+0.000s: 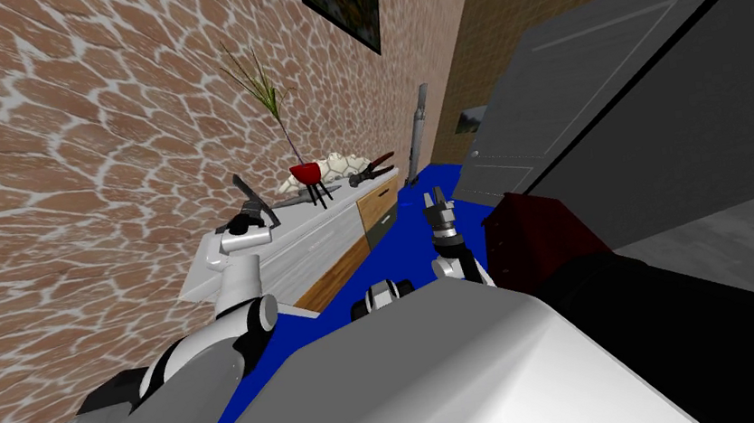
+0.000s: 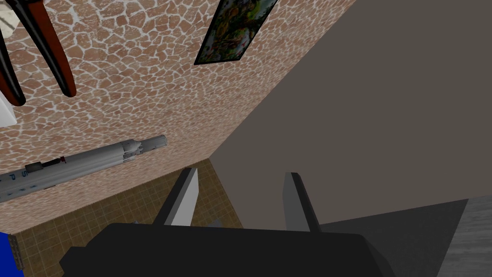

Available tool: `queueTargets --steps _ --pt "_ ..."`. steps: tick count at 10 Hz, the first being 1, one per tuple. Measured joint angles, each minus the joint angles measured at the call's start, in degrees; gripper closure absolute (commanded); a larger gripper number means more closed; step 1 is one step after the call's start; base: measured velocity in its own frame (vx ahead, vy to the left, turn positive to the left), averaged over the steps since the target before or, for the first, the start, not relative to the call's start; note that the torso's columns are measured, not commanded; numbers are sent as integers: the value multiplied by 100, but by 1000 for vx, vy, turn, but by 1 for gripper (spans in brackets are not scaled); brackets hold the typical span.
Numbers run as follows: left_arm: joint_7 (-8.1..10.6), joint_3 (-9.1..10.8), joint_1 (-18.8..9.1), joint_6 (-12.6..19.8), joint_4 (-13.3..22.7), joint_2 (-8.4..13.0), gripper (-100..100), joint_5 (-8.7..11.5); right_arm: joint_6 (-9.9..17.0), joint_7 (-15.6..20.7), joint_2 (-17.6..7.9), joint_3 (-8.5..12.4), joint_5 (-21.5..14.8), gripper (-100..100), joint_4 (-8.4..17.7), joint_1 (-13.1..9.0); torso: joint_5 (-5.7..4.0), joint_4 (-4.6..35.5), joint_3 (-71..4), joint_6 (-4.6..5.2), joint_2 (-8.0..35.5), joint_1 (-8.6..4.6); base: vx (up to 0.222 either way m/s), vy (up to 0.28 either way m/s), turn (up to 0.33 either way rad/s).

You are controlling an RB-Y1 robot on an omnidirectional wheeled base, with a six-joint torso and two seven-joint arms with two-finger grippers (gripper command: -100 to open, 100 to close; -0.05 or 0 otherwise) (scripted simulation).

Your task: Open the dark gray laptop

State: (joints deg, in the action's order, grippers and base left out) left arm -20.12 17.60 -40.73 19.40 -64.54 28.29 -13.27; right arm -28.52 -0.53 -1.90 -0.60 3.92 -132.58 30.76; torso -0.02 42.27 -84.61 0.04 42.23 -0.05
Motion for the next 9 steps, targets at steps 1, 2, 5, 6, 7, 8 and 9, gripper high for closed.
queueTargets --steps 1,2,5,6,7,8,9 --pt "-37 38 -197 158 182 103 -100 -11 0 0 0 0 0 0 0 0 3 2 3 -3 6 10 24 -161 17" --pt "-64 104 -391 283 363 161 -100 -82 0 0 0 0 0 0 0 0 5 2 6 -4 10 12 39 -141 15" --pt "-136 230 -875 545 893 482 -100 -128 0 0 -1 1 0 0 0 -1 4 3 9 -4 13 9 14 -135 13" --pt "-163 259 -939 627 957 583 -100 -105 0 0 -1 1 0 0 0 0 4 2 6 -4 7 10 19 -105 14" --pt "-185 282 -1103 651 1176 700 -100 -112 0 0 -1 1 0 0 0 0 4 1 3 -4 4 13 12 -89 9" --pt "-194 313 -1252 701 1318 778 -100 -163 0 0 -1 1 0 0 0 0 5 1 3 -3 5 13 5 -39 4" --pt "-195 317 -1267 717 1329 785 -100 -170 0 0 -2 1 0 0 0 0 9 1 5 -4 7 24 1 -9 -2"
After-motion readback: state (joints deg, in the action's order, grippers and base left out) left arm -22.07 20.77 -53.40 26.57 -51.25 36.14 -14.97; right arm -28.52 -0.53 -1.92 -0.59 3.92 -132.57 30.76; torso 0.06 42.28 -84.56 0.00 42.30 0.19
